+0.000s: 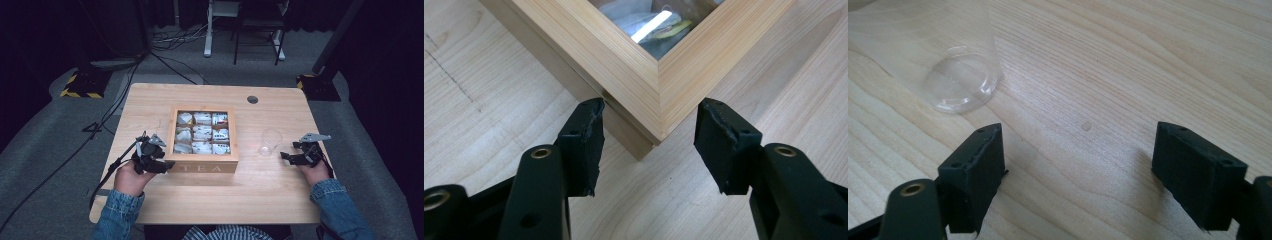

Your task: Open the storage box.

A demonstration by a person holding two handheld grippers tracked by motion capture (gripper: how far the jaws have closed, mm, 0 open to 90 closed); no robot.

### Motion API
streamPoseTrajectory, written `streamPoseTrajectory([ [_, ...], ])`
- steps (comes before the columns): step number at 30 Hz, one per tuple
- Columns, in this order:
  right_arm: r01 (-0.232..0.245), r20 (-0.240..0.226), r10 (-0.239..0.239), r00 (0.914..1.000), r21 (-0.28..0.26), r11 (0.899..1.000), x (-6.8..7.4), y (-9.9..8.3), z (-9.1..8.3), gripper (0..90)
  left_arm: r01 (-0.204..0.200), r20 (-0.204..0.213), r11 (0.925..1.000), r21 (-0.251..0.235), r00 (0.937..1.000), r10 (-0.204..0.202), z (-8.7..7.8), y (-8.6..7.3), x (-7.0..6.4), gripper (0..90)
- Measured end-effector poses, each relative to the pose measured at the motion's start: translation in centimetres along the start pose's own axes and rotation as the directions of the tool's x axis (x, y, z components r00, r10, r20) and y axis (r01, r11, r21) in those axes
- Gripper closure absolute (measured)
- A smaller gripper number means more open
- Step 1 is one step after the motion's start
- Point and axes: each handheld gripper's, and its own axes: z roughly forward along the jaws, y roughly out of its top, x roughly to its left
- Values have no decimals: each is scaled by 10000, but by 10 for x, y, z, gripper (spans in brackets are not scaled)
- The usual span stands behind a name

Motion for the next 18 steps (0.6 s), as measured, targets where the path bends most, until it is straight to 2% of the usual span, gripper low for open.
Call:
streamPoseTrajectory([
  [2, -7, -2, 7, 10000, 2, 10000, 0, 0, 0, 213, 105, 155, 9996, -275, 9998, -100, -5, 0, 1, 501],
  [9, -6, -2, 6, 10000, 3, 10000, 0, 0, 0, 213, 116, 126, 9989, -445, 9999, -110, -8, 1, 1, 499],
  [11, -4, -3, 4, 10000, 0, 10000, 0, 0, 0, 213, 119, 114, 9974, -712, 9999, -111, -12, 1, 1, 501],
  [12, -6, -3, 6, 10000, 0, 10000, 0, 0, 0, 213, 189, 61, 9945, -1032, 9998, -183, -15, 1, 1, 501],
  [18, 3, 0, -3, 10000, -2, 10000, 0, 0, 0, 213, 107, -49, 9895, -1440, 9999, -116, -20, 2, 1, 500],
])
